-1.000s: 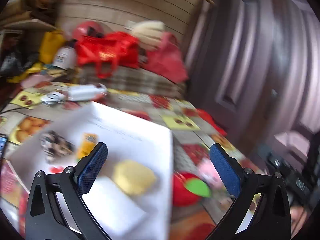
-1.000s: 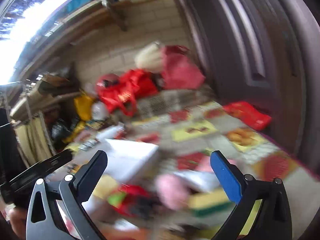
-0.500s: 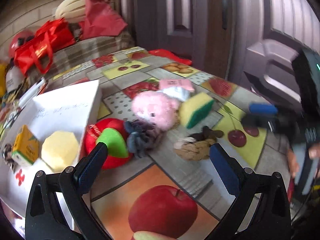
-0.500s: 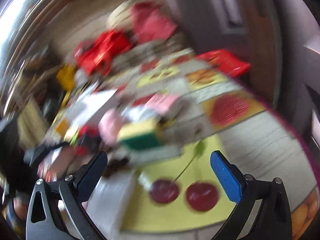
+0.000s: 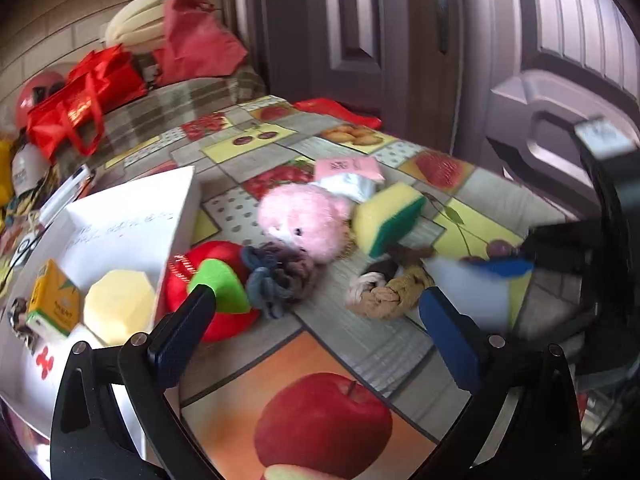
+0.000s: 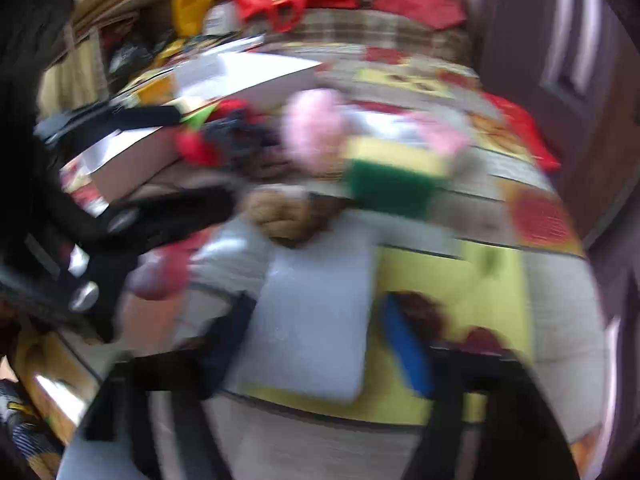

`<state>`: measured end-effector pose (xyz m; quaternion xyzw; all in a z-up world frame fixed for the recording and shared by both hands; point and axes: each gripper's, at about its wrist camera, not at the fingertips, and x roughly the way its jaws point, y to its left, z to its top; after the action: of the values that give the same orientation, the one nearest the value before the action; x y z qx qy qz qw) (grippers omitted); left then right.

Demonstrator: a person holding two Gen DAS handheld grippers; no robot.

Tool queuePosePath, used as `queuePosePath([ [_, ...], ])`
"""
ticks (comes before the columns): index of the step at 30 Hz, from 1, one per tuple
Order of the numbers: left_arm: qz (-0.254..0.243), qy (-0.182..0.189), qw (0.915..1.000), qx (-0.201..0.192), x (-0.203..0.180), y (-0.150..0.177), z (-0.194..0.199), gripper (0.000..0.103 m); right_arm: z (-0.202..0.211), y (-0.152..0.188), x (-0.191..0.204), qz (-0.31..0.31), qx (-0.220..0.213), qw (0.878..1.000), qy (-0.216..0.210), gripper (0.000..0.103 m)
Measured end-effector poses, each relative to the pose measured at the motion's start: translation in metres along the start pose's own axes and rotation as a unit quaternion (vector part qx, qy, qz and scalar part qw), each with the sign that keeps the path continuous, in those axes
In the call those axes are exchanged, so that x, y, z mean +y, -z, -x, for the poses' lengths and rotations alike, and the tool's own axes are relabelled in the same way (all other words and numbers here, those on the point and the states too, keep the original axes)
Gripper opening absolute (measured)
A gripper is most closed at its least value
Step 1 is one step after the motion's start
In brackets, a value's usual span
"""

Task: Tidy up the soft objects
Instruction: 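Grasp the brown rope toy with left gripper while right gripper grasps another foam block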

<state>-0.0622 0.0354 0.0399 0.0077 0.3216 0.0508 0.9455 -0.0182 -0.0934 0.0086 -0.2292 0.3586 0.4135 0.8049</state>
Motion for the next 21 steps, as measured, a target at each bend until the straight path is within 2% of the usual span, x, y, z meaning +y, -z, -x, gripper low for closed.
queuePosePath([
  [1,-0.007,0.004,1.0,0.004,-0.003,-0.001,-0.002,0.103,0.003,0.003,-0.017,-0.011,0.002,1.0,0.021,0.051],
  [5,-0.035,0.023,0.9989,0.022,-0.019,-0.007,-0.016,0.103,0.013,0.01,-0.059,-0.065,-0.007,0.997,0.041,0.051],
  [10,-0.06,0.043,0.995,0.068,-0.039,-0.017,-0.045,0.1,0.032,0.009,-0.092,-0.148,-0.062,0.986,0.041,0.051],
  [12,-0.063,0.041,0.9931,0.09,-0.043,-0.018,-0.057,0.075,0.035,0.006,-0.093,-0.169,-0.083,0.982,0.029,0.051],
  [13,-0.065,0.04,0.9911,0.109,-0.045,-0.018,-0.066,0.056,0.037,0.005,-0.095,-0.181,-0.097,0.978,0.018,0.051],
  [14,-0.058,0.057,0.9907,0.11,-0.044,-0.019,-0.066,0.04,0.038,0.002,-0.096,-0.192,-0.111,0.975,0.008,0.051],
  [15,-0.049,0.068,0.9906,0.108,-0.041,-0.02,-0.066,0.039,0.043,0.001,-0.096,-0.205,-0.136,0.969,-0.005,0.051],
  [18,-0.044,0.059,0.9923,0.099,-0.039,-0.02,-0.062,0.035,0.049,-0.008,-0.087,-0.214,-0.193,0.957,-0.017,0.051],
  [21,-0.034,0.05,0.9966,0.056,-0.035,-0.019,-0.043,0.035,0.05,-0.015,-0.068,-0.212,-0.251,0.944,-0.017,0.051],
])
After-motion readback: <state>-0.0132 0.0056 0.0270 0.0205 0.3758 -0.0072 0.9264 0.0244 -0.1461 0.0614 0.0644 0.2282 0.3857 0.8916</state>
